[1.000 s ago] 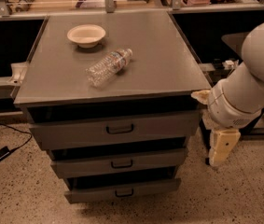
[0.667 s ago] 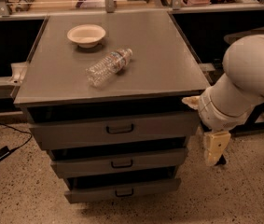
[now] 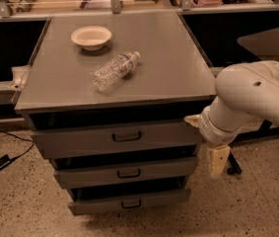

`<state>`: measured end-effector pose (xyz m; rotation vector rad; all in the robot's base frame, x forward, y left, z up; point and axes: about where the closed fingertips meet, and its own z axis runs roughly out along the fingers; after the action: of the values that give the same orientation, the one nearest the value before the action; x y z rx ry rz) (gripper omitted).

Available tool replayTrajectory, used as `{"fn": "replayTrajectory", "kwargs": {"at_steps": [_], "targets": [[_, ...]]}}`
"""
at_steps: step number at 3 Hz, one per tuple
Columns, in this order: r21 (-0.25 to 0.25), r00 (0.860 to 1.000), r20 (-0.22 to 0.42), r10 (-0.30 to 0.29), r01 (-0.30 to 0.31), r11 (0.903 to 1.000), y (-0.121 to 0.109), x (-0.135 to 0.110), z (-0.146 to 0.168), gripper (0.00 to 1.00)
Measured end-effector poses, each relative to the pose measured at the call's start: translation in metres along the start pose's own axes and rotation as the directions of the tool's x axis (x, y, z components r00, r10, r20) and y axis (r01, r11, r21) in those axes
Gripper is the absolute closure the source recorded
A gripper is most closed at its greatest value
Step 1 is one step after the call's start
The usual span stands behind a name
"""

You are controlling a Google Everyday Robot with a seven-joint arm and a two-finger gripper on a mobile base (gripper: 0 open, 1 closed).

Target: Open top drawer

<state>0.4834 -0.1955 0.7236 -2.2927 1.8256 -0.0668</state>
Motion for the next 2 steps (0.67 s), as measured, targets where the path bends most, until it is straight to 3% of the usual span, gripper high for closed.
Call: {"fn": "replayTrajectory", "kwargs": {"at_steps": [1,2], "targets": [[0.007,1.000,-0.002,0.004,-0.004,1.0000,-0.017,0.005,0.020,0.00],[0.033,0.999,0.014,0.037,-0.037,0.9988,-0.049,0.010,0.042,0.00]]}}
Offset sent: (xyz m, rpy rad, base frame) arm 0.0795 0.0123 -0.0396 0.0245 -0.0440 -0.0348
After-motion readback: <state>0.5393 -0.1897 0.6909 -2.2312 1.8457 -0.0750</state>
